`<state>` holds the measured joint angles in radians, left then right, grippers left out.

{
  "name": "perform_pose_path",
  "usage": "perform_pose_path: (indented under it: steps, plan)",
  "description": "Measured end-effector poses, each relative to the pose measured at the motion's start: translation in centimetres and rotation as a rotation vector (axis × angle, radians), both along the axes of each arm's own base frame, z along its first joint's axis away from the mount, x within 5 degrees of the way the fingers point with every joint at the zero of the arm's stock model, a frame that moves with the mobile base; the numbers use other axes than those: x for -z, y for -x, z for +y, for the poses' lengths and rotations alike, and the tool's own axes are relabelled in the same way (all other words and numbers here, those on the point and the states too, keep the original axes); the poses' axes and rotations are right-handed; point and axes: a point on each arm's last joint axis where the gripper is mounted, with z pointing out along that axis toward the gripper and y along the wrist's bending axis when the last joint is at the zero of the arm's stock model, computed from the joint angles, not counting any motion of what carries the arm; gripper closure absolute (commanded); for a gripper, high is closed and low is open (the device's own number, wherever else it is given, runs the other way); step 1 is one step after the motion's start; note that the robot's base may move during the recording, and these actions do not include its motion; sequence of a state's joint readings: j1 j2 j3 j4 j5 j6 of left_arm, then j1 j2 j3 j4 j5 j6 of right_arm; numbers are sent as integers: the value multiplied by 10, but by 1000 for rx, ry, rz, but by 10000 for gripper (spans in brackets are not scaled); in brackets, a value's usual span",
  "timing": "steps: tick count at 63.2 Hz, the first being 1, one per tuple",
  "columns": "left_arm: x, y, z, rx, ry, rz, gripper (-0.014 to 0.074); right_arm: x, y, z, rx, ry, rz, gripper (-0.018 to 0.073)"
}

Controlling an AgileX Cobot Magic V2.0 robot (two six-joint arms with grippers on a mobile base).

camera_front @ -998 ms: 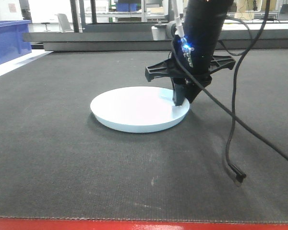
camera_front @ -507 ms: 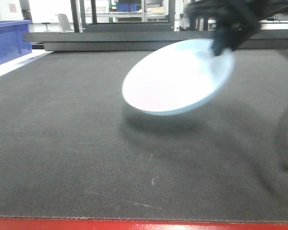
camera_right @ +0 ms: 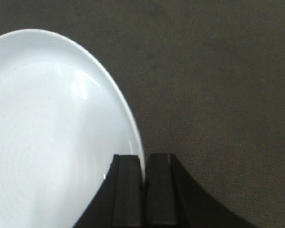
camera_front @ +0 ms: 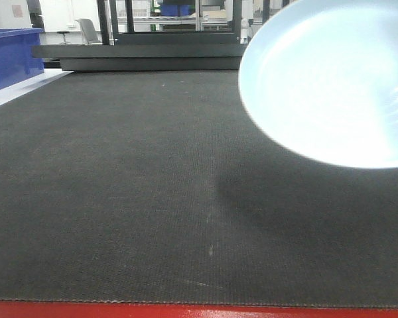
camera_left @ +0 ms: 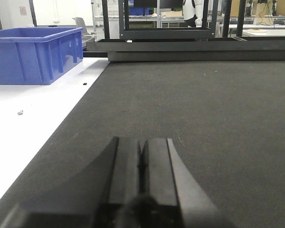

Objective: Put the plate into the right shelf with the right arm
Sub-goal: 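Close the right gripper on the rim and lift the plate, then drive the base toward the steel shelf rack holding the plate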

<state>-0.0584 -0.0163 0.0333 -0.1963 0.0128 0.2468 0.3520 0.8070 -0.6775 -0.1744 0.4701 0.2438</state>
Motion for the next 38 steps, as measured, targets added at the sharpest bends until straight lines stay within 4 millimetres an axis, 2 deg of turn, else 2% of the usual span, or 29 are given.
perform_pose_path:
  steps: [8,16,17,18,26,38]
  plan:
    - [0,0,0,0,0,0,643,-9,28,-10,0,-36,-99,505]
    - [0,0,0,0,0,0,643,-27,59,-21,-1,-91,-248,505]
    - [0,0,0,0,0,0,643,-36,78,-28,-3,-126,-343,505]
    - [0,0,0,0,0,0,643,-37,81,-29,-3,-131,-358,505]
    - [0,0,0,0,0,0,643,-42,93,-34,-4,-151,-413,505]
    - [0,0,0,0,0,0,643,-42,96,-35,-4,-155,-424,505]
